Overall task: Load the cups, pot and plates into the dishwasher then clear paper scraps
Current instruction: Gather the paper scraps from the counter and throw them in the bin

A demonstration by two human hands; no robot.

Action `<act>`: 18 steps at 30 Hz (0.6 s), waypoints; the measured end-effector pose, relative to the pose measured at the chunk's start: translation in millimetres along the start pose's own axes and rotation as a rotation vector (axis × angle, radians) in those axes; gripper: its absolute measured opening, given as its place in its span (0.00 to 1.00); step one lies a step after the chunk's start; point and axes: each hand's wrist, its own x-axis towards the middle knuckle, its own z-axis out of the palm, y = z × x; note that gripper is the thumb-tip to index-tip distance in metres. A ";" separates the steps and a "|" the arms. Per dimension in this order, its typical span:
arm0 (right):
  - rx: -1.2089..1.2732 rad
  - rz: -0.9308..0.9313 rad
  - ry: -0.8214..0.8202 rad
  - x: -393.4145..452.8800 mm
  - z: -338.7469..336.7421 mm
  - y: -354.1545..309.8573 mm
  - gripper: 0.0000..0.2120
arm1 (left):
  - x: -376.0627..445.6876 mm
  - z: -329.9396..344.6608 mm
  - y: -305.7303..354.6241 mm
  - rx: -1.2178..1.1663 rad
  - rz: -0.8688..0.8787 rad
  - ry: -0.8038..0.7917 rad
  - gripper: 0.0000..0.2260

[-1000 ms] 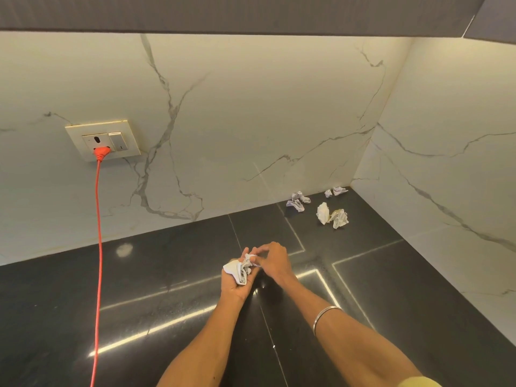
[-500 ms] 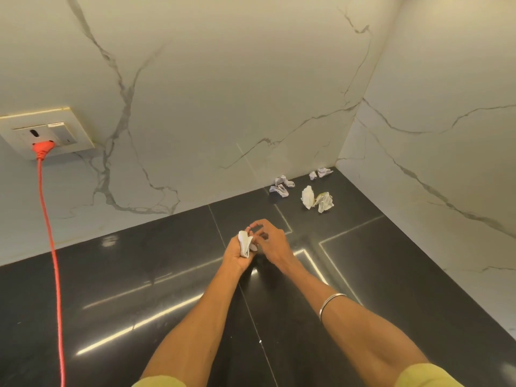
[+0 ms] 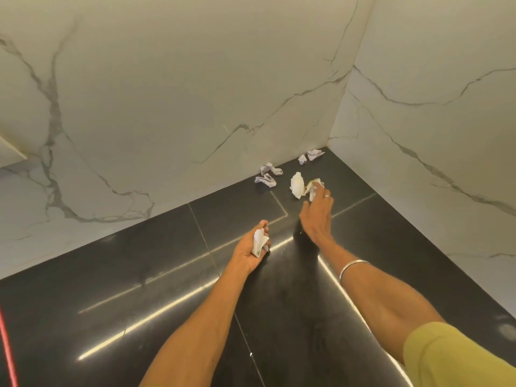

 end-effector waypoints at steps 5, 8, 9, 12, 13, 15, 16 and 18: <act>-0.199 -0.028 -0.240 56.8 -6.3 26.7 0.41 | 3.3 -4.0 -11.9 0.141 0.123 0.036 0.13; -0.460 -0.057 -0.432 74.8 8.1 44.5 0.37 | 1.7 -11.5 -15.2 0.193 0.155 -0.030 0.20; -0.492 -0.075 -0.427 74.1 11.7 47.8 0.34 | 1.0 -16.1 -14.8 0.190 0.153 -0.071 0.20; -0.485 -0.156 -0.346 57.5 13.9 43.5 0.26 | -0.3 -28.5 -13.2 0.188 0.146 -0.151 0.18; -0.484 -0.184 -0.328 51.6 13.2 40.2 0.24 | -0.9 -29.7 -13.0 0.192 0.147 -0.158 0.18; -0.484 -0.181 -0.302 41.0 10.6 33.6 0.20 | -2.7 -27.7 -13.6 0.195 0.153 -0.154 0.18; -0.476 -0.155 -0.284 35.9 8.2 30.9 0.17 | -3.3 -26.3 -14.2 0.194 0.156 -0.146 0.18; -0.411 -0.105 -0.268 25.1 1.6 27.2 0.09 | -4.4 -25.1 -15.6 0.187 0.160 -0.126 0.20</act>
